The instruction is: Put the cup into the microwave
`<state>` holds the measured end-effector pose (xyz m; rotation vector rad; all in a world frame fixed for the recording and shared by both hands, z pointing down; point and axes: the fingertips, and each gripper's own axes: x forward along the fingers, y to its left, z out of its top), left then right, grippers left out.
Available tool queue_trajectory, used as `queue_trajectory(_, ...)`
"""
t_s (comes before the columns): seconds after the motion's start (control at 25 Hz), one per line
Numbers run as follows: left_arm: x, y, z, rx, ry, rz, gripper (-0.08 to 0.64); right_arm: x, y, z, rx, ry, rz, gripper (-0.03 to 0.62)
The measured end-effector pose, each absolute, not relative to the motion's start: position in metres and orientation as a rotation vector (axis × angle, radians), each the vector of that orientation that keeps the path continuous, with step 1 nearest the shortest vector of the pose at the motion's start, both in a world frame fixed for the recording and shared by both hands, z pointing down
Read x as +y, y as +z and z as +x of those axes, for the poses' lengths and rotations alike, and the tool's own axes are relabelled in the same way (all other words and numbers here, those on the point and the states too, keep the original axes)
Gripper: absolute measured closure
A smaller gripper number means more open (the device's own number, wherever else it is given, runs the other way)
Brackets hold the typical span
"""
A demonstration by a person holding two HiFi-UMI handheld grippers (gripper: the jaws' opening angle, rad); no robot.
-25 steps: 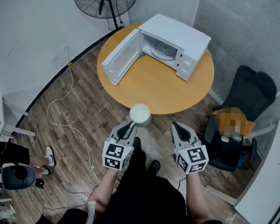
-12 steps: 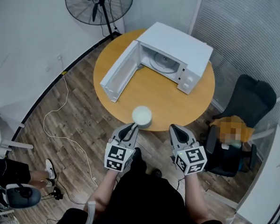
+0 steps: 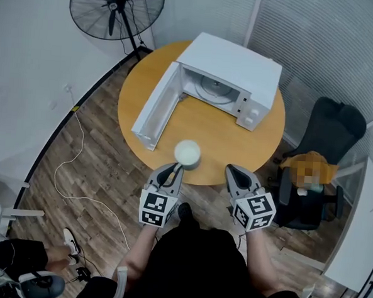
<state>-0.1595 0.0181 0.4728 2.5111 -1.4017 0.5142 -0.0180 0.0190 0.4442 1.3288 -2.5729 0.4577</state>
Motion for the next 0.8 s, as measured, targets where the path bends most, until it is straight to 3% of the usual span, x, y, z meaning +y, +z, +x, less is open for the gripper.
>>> queue_trajectory(0.8, -0.04, 0.502, -0.145, -1.301, 0.567, 2.502, 0.518, -0.02, 0.463, -0.01, -2.524, 0.539, 1.369, 0.582)
